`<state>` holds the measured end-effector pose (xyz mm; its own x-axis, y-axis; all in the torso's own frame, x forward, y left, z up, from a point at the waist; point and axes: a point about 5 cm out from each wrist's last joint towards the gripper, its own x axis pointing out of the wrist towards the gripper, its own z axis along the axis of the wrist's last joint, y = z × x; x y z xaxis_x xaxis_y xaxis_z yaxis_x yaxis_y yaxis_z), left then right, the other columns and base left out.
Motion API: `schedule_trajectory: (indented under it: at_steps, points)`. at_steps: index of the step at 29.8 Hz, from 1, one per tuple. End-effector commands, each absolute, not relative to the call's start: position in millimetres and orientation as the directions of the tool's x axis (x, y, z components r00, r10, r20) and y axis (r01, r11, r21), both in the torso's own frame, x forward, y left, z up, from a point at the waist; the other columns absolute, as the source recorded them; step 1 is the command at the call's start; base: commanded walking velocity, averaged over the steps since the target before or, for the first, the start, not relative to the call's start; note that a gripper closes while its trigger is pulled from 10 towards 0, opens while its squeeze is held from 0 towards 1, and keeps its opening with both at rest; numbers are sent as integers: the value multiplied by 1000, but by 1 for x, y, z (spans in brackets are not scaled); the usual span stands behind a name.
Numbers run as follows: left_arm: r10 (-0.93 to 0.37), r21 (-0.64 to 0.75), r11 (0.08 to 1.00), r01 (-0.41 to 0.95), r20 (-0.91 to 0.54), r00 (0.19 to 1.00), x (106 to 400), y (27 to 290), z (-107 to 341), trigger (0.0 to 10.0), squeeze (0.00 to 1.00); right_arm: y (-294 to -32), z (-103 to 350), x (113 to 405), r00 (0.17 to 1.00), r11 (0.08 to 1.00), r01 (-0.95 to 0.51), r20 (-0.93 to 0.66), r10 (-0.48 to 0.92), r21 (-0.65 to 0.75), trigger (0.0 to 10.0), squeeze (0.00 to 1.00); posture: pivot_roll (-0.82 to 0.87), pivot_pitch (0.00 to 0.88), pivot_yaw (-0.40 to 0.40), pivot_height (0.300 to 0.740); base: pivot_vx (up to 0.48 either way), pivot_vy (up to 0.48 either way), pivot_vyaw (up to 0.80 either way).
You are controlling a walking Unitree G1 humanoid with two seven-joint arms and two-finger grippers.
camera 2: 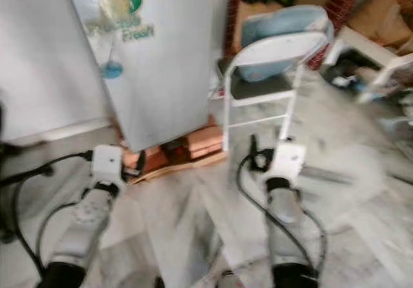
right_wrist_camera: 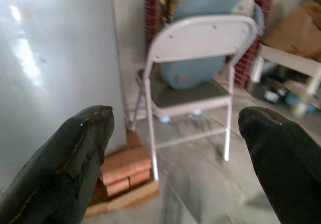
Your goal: Restocking fridge
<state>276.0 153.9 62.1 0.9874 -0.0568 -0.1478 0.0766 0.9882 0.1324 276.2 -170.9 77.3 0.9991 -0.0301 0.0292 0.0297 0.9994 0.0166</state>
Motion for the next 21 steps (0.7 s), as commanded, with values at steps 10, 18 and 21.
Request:
schedule_trajectory:
  at_steps: [10,18,21]
  points:
    - [-63,112,990,80,-152,986,271,148,59,10000,0,-179,76,275,1000,1000,22,20,-22,-15,10000,0,109,92,-31,740,0,475,-542]
    - [-46,135,989,66,-144,989,268,150,59,10000,0,-180,76,275,1000,1000,11,16,-11,-19,10000,0,113,92,-41,740,0,477,0]
    - [3,141,990,19,-155,988,255,163,54,10000,0,-186,76,267,1000,1000,8,20,-8,-28,10000,0,114,83,-42,740,0,477,0]
